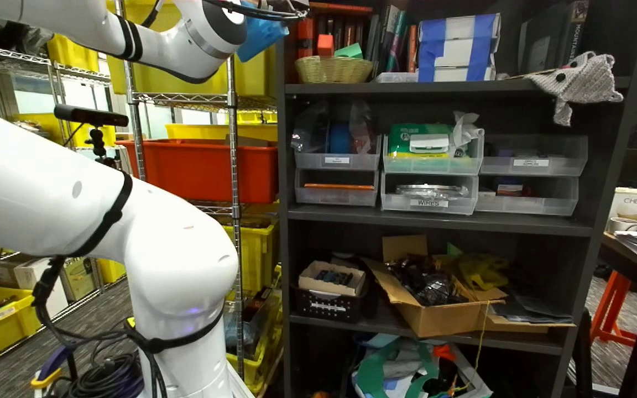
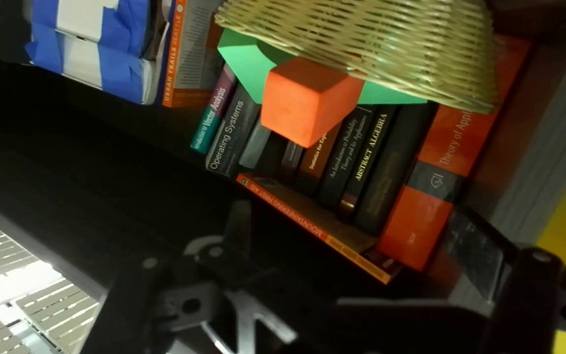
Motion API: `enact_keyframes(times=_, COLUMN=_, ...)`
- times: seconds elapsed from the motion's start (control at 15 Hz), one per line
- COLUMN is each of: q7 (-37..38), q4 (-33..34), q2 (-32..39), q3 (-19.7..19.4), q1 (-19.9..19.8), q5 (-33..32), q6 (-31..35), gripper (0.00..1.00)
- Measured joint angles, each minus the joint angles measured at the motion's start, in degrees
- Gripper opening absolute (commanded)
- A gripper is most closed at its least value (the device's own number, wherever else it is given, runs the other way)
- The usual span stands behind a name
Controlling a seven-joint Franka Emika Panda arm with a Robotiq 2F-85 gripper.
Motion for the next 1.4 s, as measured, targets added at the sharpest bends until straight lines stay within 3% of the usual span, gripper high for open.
enact_keyframes(times=0.33, q7=0.9, q4=2.7, q2=1.2, q3=3.5, q1=-6.8, q5=0.0, q6=3.7, gripper=1.0)
enact_keyframes(times=0.67, q7=1.2, q4=2.9, q2=1.1, q3=4.0, q1=-7.5, q5=0.0, q6=4.0, gripper=1.0)
enact_keyframes(times=0.8, q7=1.4, q4=3.4, q2=1.0, q3=4.0, q1=-7.5, q5=0.1, q6=-0.6, gripper=1.0)
enact_keyframes(times=1.13, q7=7.0, q4=11.6, q2=2.6, q3=3.9, q1=-7.5, q5=0.2, q6=-22.0, gripper=1.0)
enact_keyframes(times=1.4, q7=13.9, q4=18.6, q2=5.4, q3=3.5, q1=-7.3, q5=0.6, q6=-30.4, gripper=1.0)
